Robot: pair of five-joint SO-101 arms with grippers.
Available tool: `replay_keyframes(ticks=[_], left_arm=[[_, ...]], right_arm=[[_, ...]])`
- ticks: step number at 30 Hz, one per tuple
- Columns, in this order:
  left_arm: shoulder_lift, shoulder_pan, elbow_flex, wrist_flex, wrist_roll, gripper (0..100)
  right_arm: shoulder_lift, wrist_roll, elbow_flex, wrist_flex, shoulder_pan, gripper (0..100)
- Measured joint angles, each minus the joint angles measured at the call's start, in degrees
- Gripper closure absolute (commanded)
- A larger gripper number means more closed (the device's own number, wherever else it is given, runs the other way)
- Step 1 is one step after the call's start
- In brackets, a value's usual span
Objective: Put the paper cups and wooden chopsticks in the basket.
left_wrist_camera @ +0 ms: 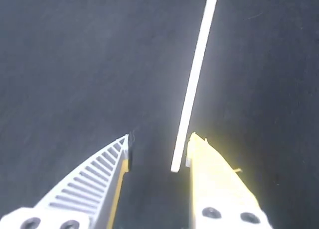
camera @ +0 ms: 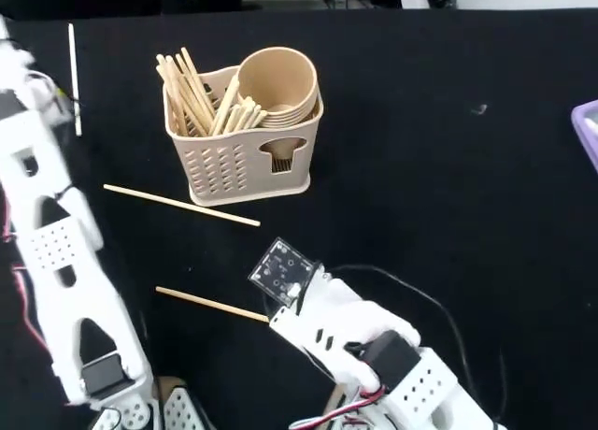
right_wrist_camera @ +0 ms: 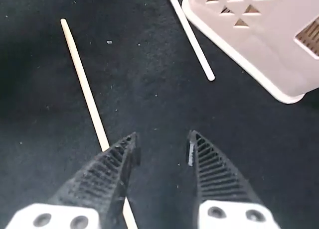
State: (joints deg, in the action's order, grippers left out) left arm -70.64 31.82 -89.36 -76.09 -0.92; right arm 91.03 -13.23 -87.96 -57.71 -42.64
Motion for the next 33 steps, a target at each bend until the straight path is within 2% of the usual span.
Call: replay_keyframes(ticks=[5, 13, 24, 26, 30, 33], left_arm=[[-4.5, -0.9, -0.1, 7.5, -3.2, 80], [-5.2, -2.1, -0.2, 9.8, -3.8, 80], [-6.7, -3.4, 7.9, 19.5, -4.1, 81], [-6.6, -3.3, 9.3, 20.5, -4.0, 83], [-6.5, -3.4, 10.3, 21.0, -4.0, 98], [-6.5, -3.7, 11.1, 21.2, -4.0, 96]], right_arm=[[0.7, 0.0, -0.3, 0.0, 0.0, 84.4], [0.7, 0.0, -0.3, 0.0, 0.0, 84.4], [0.7, 0.0, -0.3, 0.0, 0.0, 84.4], [0.7, 0.0, -0.3, 0.0, 0.0, 84.4], [0.7, 0.0, -0.3, 0.0, 0.0, 84.4], [0.7, 0.0, -0.3, 0.0, 0.0, 84.4]])
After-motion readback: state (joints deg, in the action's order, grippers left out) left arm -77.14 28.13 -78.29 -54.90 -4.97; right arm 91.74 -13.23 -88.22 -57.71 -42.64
